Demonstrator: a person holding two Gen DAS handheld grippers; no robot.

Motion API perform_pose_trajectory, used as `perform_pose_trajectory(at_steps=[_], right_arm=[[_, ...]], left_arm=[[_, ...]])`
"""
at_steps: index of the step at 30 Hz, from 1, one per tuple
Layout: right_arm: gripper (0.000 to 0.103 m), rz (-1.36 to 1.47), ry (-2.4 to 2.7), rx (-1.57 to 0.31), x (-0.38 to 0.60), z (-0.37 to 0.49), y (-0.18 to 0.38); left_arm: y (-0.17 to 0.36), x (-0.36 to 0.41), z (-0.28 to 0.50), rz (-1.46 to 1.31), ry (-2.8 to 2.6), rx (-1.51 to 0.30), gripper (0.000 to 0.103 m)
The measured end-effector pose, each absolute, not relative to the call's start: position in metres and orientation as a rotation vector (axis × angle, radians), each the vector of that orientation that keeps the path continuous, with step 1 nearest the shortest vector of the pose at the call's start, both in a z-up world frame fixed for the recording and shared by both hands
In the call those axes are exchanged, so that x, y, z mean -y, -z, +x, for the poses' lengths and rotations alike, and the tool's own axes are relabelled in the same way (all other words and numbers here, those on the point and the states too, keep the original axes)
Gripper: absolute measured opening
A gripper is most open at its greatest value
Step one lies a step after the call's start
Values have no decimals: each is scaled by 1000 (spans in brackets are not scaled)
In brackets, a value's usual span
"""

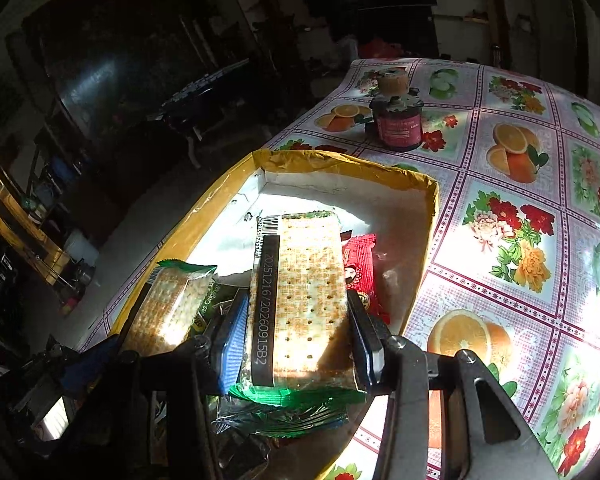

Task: Organize snacks
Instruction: 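Open both tools to release the cracker packets into the box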

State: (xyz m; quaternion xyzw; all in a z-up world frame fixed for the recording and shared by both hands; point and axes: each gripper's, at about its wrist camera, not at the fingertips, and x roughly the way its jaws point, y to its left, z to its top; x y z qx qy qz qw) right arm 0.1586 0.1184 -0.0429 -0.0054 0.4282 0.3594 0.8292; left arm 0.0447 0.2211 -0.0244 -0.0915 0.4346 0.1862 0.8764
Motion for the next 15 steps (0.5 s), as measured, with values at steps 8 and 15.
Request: perform_pose_trajectory(at_steps=[8,15], right_arm=[[46,-23,-763,-908,-119,165,44],[47,-55,-773,-905,-121,163,45]], left_arm=[[29,-224,70,-153,-411,-925,49],[36,-223,72,-149,-424,-946,52]])
